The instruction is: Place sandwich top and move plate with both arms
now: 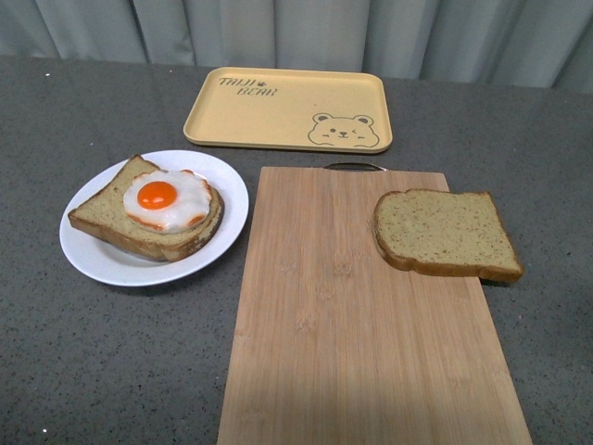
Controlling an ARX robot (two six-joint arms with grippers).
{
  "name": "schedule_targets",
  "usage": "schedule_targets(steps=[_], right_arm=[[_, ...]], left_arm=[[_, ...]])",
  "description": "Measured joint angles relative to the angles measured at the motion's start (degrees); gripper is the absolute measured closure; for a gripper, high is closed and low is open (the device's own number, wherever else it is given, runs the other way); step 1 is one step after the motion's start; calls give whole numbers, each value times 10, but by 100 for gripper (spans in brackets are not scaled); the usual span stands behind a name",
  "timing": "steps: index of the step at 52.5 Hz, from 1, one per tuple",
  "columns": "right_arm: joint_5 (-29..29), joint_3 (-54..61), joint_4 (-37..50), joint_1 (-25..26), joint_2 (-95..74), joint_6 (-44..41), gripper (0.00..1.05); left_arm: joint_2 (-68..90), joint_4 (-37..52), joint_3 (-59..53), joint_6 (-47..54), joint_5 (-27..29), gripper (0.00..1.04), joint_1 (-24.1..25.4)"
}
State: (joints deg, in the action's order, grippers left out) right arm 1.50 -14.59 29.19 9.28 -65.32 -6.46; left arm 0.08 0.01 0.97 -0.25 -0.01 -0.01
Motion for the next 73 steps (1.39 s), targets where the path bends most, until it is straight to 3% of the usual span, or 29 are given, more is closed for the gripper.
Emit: schedule_targets(steps=[8,26,44,55,73], right_arm=[[63,-102,-46,4,-173,39,9],[156,-270,-154,-31,-389,110,9],[219,-367,-196,-67,-515,205,9],[224,-404,-219,-93,-561,234,10],[211,-421,-246,-106,-574,249,59]], left_arm=[[0,0,0,0,0,7,0],[0,0,0,0,0,7,0],[0,0,0,0,0,7,0],[0,0,0,0,0,7,0],[0,0,0,0,0,7,0]])
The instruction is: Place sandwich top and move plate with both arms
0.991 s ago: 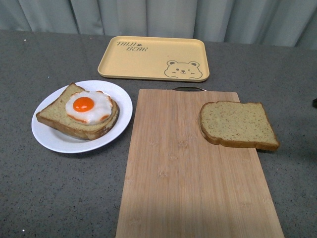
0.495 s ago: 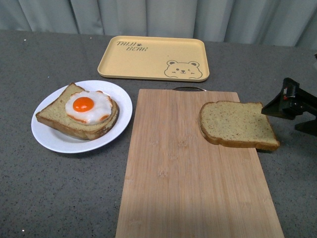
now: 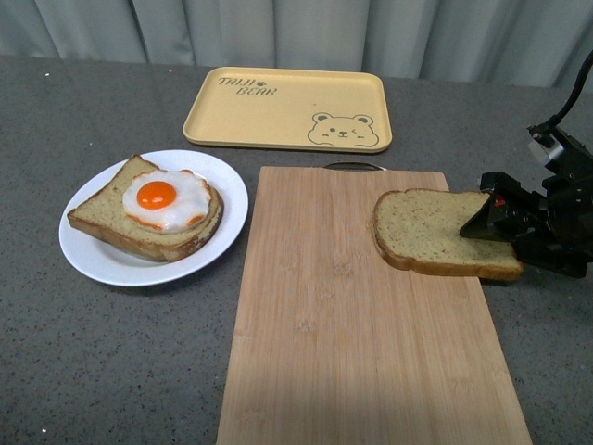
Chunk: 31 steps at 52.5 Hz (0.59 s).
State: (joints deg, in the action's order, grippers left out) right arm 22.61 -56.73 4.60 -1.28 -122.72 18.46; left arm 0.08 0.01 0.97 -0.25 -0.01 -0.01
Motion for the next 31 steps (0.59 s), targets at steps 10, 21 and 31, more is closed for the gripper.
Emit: schedule_targets(steps=[10,21,31], right_arm=[[-5,6,-10,0,25,4,83],[52,32,1,-1,105,30,103],[141,51,86,-17,141,103,103]], left_arm=[[0,0,0,0,0,7,0],[0,0,0,0,0,7,0],[0,0,0,0,0,7,0]])
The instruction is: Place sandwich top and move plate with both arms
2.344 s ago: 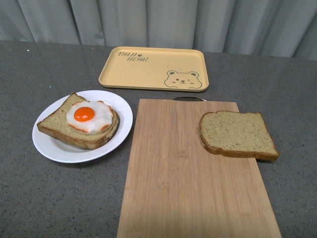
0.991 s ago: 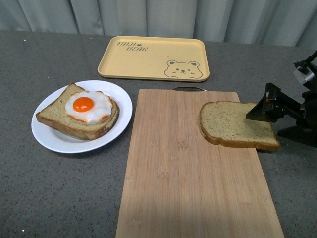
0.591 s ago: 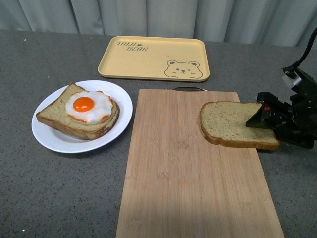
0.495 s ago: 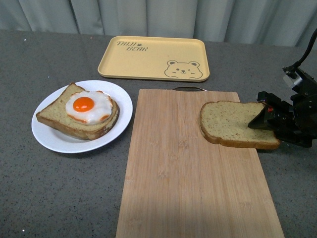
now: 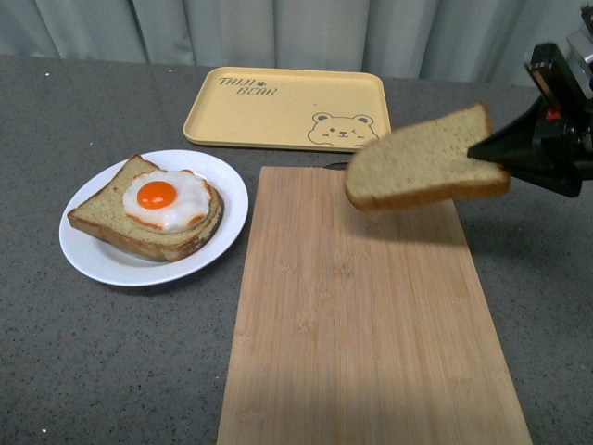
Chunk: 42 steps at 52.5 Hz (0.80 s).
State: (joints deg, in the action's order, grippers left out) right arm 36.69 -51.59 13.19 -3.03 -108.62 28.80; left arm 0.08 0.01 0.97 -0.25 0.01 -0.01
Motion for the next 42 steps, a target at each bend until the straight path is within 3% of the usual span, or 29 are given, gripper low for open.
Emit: schedule_targets(steps=[7,21,31,42], right_arm=[[16,-3,87,-47,-9,85,103],[-19,-72,201,-163,-106,229,103],[-39,-147,194,-233,-157,281,103],[-52,-219,152,-277,-199,295,103]], left_arm=[[0,0,0,0,0,7,0],[0,0,0,0,0,7,0],[0,0,0,0,0,7,0],[0,0,0,0,0,7,0]])
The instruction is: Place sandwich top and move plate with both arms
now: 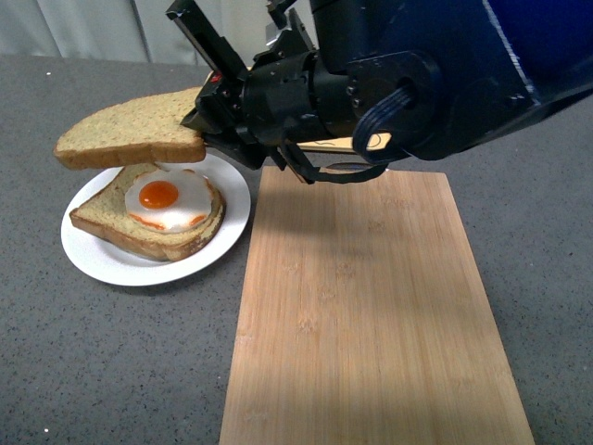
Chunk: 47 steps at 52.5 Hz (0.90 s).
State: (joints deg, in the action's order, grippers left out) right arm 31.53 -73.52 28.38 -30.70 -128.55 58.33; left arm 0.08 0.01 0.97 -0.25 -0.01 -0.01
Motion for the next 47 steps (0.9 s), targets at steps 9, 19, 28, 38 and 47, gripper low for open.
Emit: schedule_targets(steps=[9,19,28,38,47], right_arm=[[-17,-31,-30,-16,-25,-1,103],[-27,-46,-75,-27,-51,-16,103],[-32,-51,-93,-33,-62,-34,102],[-53,-24,-84,-25,-52,-48,62],[-107,28,-101,0,-7,-104,33]], left_arm=[[0,0,0,0,0,7,0],[0,0,0,0,0,7,0],[0,0,0,0,0,7,0],[0,0,0,0,0,7,0],[0,0,0,0,0,7,0]])
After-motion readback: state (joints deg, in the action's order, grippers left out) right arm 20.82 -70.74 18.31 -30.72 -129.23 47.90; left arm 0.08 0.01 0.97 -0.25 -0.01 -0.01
